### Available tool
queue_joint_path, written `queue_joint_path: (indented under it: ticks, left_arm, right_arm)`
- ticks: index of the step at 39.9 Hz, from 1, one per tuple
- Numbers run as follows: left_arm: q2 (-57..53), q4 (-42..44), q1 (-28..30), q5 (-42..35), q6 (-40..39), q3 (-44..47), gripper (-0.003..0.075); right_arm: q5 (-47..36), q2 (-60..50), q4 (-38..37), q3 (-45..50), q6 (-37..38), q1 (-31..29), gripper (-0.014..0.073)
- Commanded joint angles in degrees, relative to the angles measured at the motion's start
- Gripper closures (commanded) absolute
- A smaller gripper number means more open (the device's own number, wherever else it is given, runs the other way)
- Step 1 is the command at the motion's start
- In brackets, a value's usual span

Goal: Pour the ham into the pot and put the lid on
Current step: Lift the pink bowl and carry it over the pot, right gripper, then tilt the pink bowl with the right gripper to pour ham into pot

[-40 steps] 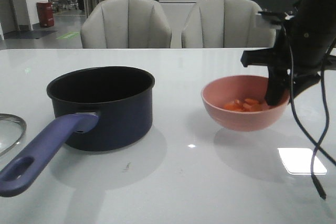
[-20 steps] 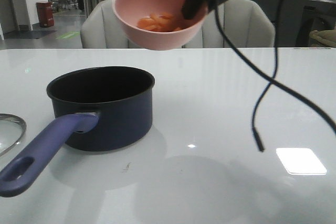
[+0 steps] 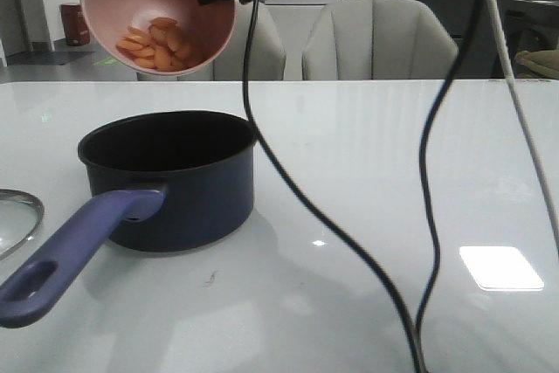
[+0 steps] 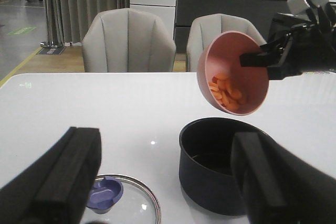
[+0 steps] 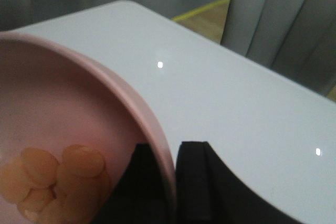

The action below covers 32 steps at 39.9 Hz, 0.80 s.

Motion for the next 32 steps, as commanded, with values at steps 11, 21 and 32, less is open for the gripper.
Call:
queue_joint_path:
  ticks: [11, 21, 32]
  left_arm:
    - [1.3, 0.0, -0.4, -4.1, -0.2, -1.4, 0.0169]
    - [1.3, 0.0, -0.4, -4.1, -0.2, -1.4, 0.0169]
    - [1.3, 0.0, -0.4, -4.1, -0.2, -1.4, 0.0169]
  right_arm:
    - [-51.4, 3.8, -1.9, 9.8, -20.1, 0.0, 0.0456]
    - [-60.0, 6.6, -2.2, 11.7, -46.1, 1.8, 0.0456]
    - [-60.0, 6.7, -2.2, 11.8, -58.4, 2.5, 0.0456]
